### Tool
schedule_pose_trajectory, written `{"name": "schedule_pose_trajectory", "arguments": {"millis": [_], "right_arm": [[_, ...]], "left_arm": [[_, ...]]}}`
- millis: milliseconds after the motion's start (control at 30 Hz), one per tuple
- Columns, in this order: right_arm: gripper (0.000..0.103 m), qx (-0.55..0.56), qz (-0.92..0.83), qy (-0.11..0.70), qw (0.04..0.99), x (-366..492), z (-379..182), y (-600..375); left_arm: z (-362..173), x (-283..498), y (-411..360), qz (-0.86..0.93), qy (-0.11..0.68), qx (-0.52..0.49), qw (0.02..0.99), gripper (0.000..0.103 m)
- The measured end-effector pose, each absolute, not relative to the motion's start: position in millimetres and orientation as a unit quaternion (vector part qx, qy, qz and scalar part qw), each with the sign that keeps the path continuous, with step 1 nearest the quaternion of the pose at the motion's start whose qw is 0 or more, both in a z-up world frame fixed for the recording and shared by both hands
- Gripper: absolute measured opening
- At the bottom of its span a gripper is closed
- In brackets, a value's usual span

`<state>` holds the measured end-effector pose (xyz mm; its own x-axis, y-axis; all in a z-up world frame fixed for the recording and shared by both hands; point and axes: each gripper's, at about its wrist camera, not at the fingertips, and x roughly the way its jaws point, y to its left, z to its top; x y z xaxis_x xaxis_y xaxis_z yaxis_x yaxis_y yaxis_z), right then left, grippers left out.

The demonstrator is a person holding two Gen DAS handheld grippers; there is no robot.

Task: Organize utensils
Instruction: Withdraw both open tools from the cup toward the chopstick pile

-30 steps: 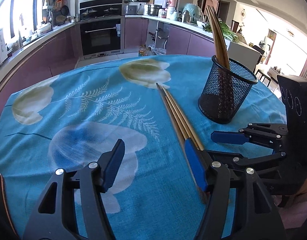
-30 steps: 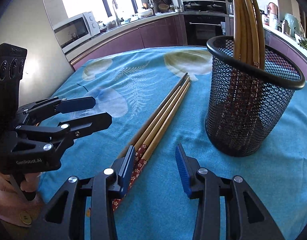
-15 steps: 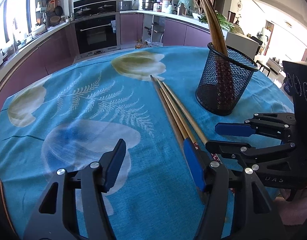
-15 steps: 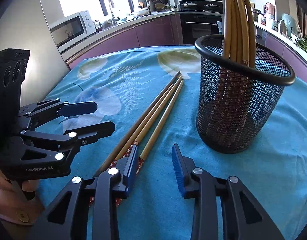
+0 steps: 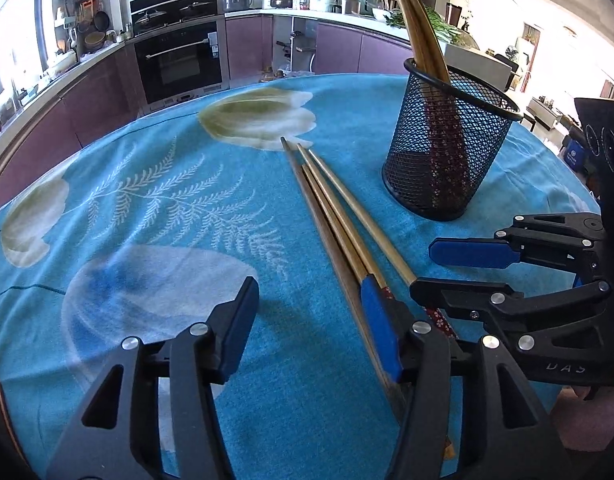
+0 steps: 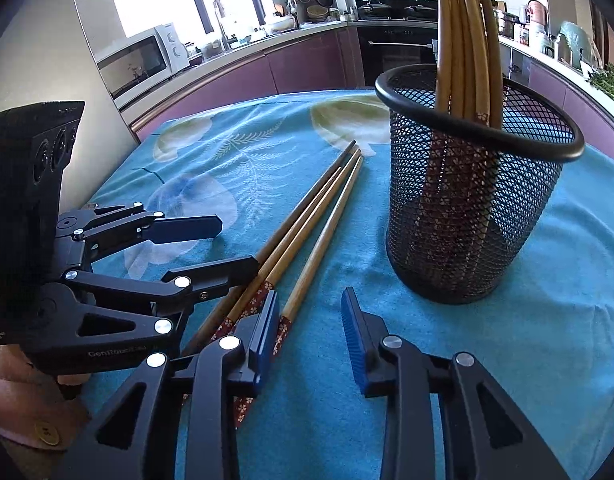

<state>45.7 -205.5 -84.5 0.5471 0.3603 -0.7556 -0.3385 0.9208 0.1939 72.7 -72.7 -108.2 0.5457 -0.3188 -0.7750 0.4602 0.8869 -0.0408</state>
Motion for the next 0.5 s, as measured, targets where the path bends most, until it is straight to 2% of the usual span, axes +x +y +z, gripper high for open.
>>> {"name": "schedule_pose_trajectory", "arguments": {"millis": [100, 267, 500], "right_arm": [[0.030, 0.013, 0.197, 0.432, 0.880, 46, -84, -205], [0.030, 0.007, 0.193, 0.431, 0.882, 49, -84, -201], [0.028, 0.002, 0.191, 0.428, 0.884, 58, -85, -196]], "left_arm": [[-109, 74, -72, -0.223, 0.426, 0.078, 0.873, 0.053], [-108, 74, -74, -0.236, 0.430, 0.073, 0.868, 0.039], [-111, 84, -81, -0.233, 0.438, 0.075, 0.865, 0.032]]}}
